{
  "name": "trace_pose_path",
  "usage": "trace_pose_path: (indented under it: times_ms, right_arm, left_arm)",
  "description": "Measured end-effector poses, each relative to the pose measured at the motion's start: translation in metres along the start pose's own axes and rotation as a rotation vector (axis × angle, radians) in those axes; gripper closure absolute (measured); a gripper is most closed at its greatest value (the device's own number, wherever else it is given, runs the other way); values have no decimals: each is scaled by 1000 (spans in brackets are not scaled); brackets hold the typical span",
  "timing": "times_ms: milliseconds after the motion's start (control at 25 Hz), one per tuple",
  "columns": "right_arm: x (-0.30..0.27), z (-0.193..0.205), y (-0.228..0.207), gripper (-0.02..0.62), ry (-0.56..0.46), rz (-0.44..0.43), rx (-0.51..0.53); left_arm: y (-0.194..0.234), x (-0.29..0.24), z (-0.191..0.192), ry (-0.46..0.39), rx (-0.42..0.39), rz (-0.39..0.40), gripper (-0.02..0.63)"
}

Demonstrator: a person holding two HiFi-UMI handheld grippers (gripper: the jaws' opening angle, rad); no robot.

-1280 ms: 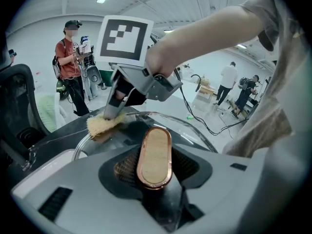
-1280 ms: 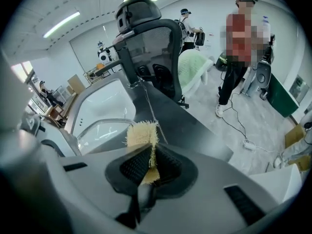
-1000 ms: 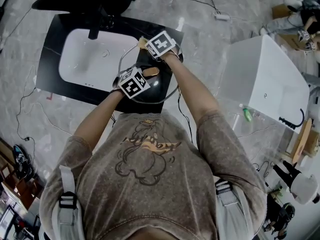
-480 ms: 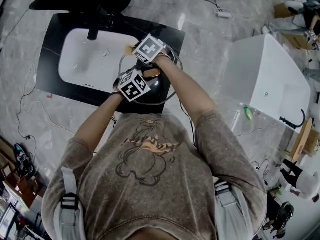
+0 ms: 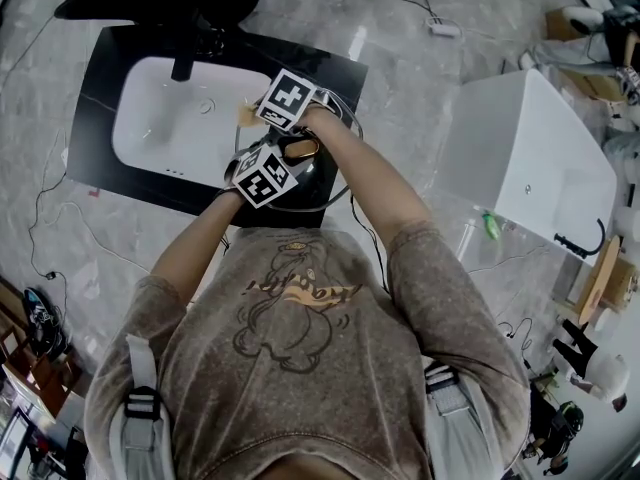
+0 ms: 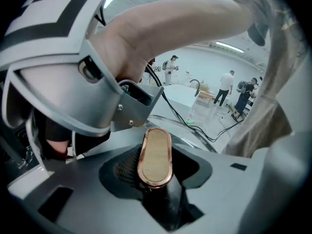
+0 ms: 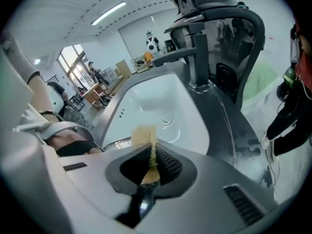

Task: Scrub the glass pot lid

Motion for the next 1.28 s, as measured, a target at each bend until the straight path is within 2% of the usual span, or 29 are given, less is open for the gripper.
trace_pose_path:
  times_ms: [120,320,520,720,920,1120,1280]
  right_arm:
    - [-5,0,12,560,18,-48,9]
    - [-9,0,16,560,32,-69,18]
    - [-11,3,25,560,71,-128,-6]
    - [-8,3,26,560,60,-130,-18]
    - [-4,-1,21,560,-16,-89,-53]
    - [19,-8,5,560,-163,-4,-131]
    - [52,-4,-14,560,-279,86,-202]
  left_arm:
    - [-1,0,0,-5,-9,6,420]
    - [2,0,1,-16,-16,3,420]
    - [1,-2,2,-19,-23,-5,422]
    - [-1,-1,-1,-22,-19,-9,420]
    - [0,-1,0,-30,15,-6,420]
    - [1,7,-13,-91,26,-46,405]
    - [2,18,-33,-172,22,-79,406]
Point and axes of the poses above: the fingertips, and each gripper's own axes: x backward along the fingers, y to its left, z out of its underside, the point moved 1 cm from there along x, backward along the fingers, and after that the axes turned 4 degrees about -y, right-handed, at the moved point
